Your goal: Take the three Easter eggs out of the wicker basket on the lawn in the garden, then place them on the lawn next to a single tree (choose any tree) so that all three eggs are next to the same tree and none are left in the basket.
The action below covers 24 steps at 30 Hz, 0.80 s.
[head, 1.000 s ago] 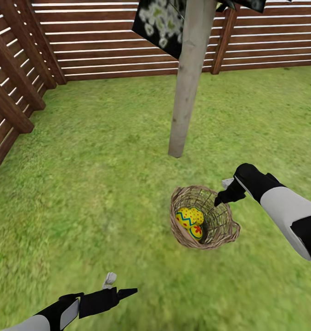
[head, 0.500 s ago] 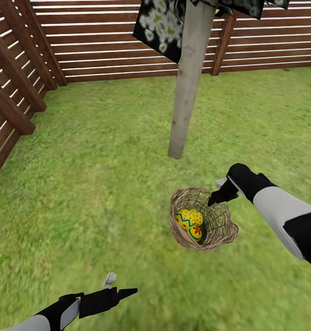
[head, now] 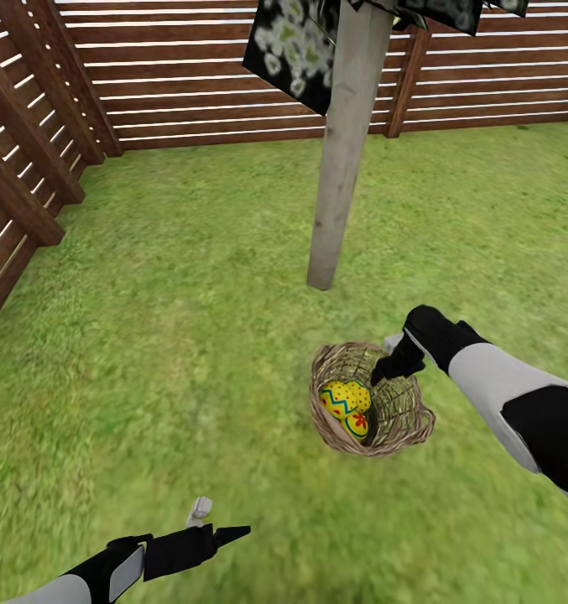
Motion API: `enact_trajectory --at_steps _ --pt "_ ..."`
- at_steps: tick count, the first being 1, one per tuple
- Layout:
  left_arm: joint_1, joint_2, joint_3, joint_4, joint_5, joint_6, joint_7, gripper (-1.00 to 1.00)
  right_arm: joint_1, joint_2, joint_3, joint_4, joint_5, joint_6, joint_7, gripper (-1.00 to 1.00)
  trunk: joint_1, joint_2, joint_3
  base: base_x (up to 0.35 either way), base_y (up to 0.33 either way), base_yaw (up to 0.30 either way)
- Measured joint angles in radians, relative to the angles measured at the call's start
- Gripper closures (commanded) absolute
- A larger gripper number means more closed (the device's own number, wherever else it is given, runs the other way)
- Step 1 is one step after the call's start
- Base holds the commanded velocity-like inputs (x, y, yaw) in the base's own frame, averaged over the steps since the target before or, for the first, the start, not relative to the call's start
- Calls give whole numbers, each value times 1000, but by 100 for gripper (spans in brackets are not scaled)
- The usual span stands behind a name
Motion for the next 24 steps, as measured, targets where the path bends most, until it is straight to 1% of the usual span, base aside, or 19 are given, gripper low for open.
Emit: enact_trajectory --at_steps 8,18,24 --pt "0 0 0 0 0 0 0 -100 0 26 1 60 0 0 1 -100 0 0 0 0 0 0" --pt "0 0 0 0 -1 0 1 -100 0 42 0 74 -1 -2 1 -100 0 0 0 3 0 0" --pt "0 -2 0 0 -1 0 0 -100 0 51 0 80 -1 -2 0 -100 0 0 0 109 1 0"
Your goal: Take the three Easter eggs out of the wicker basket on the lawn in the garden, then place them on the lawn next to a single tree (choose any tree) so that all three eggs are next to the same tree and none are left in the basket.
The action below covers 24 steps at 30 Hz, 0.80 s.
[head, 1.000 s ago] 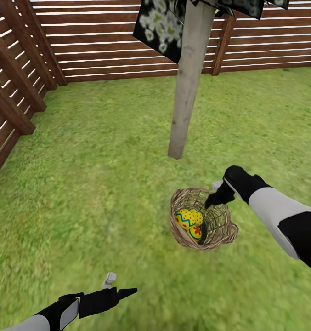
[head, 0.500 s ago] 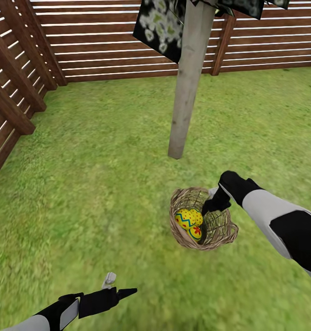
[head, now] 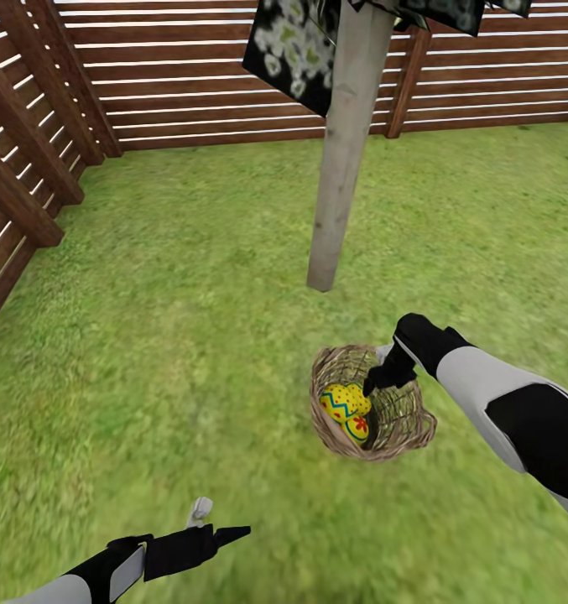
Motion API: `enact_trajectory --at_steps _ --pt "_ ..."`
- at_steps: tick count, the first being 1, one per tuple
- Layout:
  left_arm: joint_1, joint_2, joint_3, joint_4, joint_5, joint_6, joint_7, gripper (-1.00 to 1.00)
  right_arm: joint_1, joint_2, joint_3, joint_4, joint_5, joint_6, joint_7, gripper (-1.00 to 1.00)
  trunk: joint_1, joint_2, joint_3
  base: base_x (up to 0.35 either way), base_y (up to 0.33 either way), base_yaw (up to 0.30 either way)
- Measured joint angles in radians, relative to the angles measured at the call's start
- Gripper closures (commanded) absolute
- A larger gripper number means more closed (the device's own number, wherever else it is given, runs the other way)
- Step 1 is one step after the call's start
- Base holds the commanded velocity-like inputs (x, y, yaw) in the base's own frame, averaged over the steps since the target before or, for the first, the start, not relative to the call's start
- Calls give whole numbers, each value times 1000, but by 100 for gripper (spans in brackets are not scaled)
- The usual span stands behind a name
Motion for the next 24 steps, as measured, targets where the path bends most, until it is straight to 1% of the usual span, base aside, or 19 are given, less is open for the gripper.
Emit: enact_trajectory --at_steps 10,15,24 --pt "0 -1 0 0 0 -1 1 -100 0 4 -3 22 -4 -1 1 -100 0 0 0 277 72 0" --pt "0 1 1 0 0 -2 1 -100 0 5 -3 46 -4 -3 3 -100 0 0 0 79 23 0" --pt "0 0 0 0 0 -21 1 -100 0 7 -3 64 -3 -3 33 -100 0 0 0 8 2 0"
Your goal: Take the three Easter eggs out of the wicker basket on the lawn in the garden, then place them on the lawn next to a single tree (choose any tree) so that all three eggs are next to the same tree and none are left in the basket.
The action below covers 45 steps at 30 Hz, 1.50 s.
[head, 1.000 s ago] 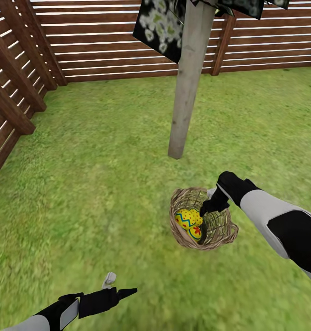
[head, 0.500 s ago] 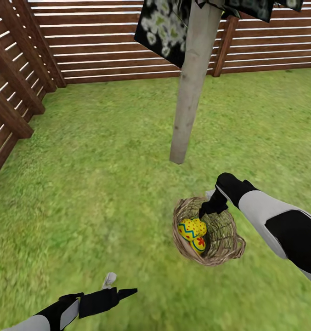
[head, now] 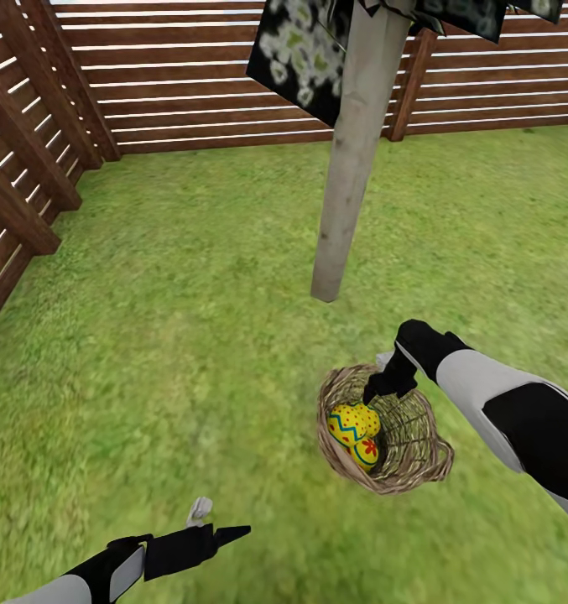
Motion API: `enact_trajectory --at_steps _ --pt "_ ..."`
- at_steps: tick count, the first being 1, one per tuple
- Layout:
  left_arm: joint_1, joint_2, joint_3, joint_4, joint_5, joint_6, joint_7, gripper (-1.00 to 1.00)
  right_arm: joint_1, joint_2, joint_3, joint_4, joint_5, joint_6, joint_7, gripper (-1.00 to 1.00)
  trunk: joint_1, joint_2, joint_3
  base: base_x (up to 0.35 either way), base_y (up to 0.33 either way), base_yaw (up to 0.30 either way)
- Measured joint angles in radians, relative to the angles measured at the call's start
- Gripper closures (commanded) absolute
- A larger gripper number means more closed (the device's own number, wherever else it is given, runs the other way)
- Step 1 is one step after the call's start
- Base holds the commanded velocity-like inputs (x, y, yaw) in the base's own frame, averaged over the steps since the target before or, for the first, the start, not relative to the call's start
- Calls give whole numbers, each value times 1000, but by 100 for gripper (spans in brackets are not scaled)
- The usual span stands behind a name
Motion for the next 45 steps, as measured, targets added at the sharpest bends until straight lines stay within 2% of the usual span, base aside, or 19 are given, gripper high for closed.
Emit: enact_trajectory --at_steps 6,14,22,33,45 --pt "0 1 1 6 0 -2 0 -100 0 -1 -1 18 1 -4 32 -100 0 0 0 0 0 0" --pt "0 1 3 26 4 -2 0 -100 0 -1 0 22 2 -4 38 -100 0 0 0 14 0 0" --pt "0 1 3 28 12 -5 1 -100 0 -1 1 37 3 -5 42 -100 -1 0 0 223 60 0" --pt "0 4 3 35 12 -5 2 -100 1 0 2 108 6 -5 126 -100 0 0 0 133 30 0" --pt "0 7 4 51 24 -5 21 -100 15 -5 0 134 8 -6 134 -100 0 0 0 2 0 0"
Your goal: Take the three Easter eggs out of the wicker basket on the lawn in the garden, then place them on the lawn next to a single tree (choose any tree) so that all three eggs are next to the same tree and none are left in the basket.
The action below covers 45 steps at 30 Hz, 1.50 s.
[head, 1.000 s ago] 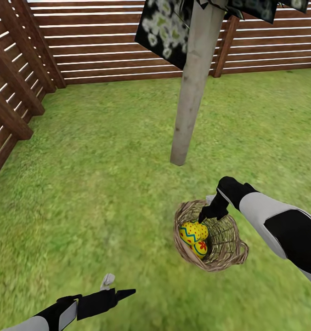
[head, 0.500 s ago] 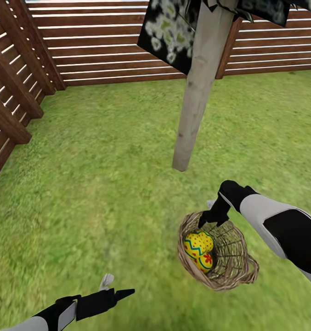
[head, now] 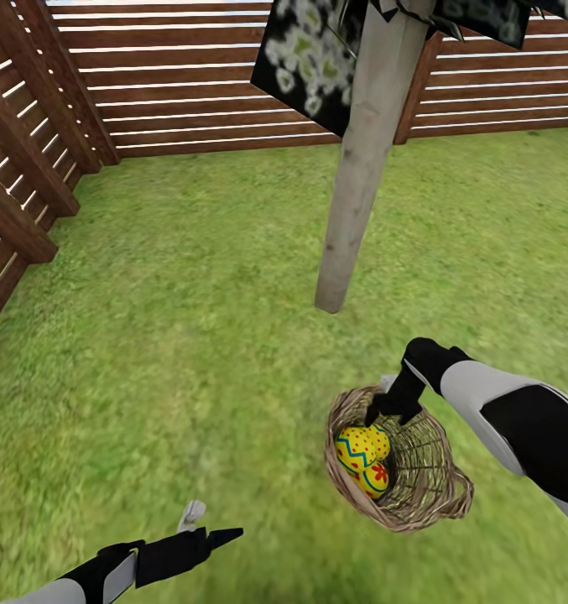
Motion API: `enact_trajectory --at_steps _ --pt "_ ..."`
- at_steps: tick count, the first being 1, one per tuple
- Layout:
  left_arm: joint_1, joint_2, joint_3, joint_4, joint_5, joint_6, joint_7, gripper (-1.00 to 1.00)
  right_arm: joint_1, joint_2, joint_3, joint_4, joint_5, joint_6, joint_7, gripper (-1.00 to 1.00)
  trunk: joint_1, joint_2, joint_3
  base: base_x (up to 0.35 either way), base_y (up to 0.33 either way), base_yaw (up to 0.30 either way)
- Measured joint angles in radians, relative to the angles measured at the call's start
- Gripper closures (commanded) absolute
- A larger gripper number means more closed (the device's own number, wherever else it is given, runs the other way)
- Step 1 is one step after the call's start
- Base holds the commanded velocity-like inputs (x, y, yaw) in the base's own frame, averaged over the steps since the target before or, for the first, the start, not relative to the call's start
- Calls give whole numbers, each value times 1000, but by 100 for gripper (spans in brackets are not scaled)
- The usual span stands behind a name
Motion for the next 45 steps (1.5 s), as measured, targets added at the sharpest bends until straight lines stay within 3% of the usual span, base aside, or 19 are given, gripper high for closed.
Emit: enact_trajectory --at_steps 15,22,25,39,45 --pt "0 0 0 1 3 0 2 -100 24 -6 0 15 6 -21 0 -100 50 -91 -41 0 0 0" --pt "0 0 0 1 3 0 2 -100 32 -6 0 16 81 -54 3 -100 77 -140 -63 0 0 0" --pt "0 0 0 1 3 0 2 -100 33 -8 -1 16 92 -65 4 -100 88 -161 -72 0 0 0" --pt "0 0 0 1 3 0 2 -100 33 -6 1 16 98 -74 4 -100 142 -259 -116 0 0 0" --pt "0 0 0 1 3 0 2 -100 33 -2 2 15 98 -74 4 -100 142 -259 -116 0 0 0"
